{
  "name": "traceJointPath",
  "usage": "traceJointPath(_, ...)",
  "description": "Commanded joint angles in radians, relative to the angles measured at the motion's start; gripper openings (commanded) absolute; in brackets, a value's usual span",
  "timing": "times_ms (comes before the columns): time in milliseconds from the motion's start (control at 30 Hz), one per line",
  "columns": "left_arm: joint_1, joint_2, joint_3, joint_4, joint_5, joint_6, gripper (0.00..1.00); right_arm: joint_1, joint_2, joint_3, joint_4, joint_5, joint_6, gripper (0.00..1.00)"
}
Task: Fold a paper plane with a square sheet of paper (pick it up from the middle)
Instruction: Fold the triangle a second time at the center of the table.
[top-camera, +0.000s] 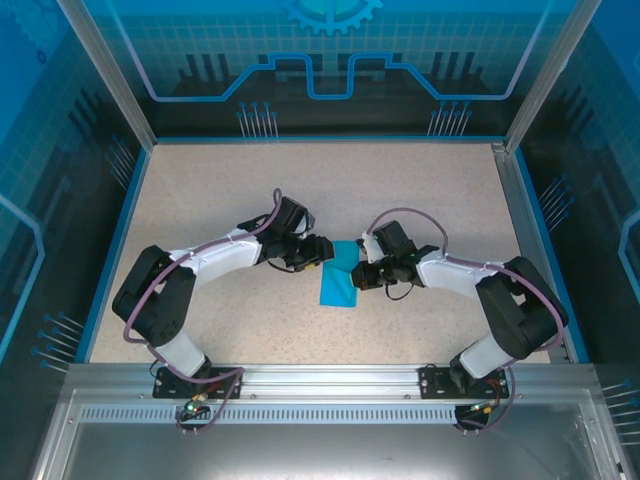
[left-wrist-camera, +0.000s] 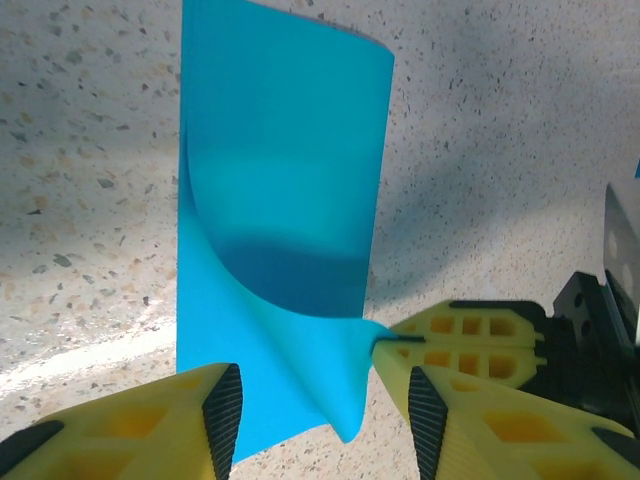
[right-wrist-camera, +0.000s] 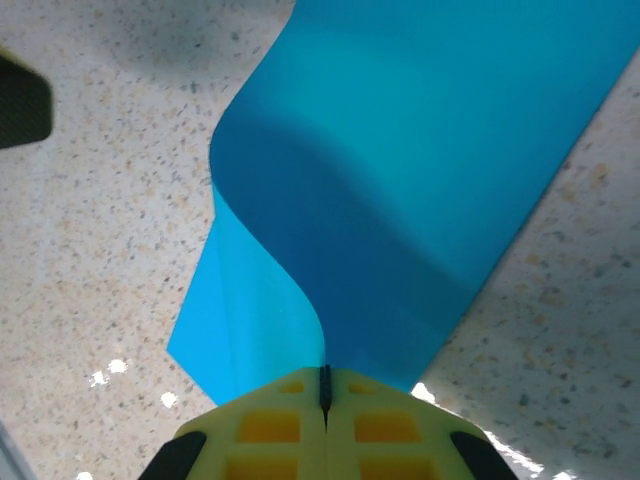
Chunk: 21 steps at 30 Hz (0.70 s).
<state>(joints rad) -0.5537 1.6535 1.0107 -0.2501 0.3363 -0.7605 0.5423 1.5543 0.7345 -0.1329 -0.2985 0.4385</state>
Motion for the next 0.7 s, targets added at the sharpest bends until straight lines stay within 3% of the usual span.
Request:
traceJointPath(0, -0.011, -0.014, -0.02, -0.011, 0.001, 0.003, 0.5, -0.016, 0.03, 0.047, -0.06, 0.018, -0.058, 0.01)
traceJointPath(667, -0.044, 0.002, -0.018, -0.017, -0.004, 0.01, 0.47, -0.019, 0.125, 0.124, -0.121, 0.046, -0.128, 0.02)
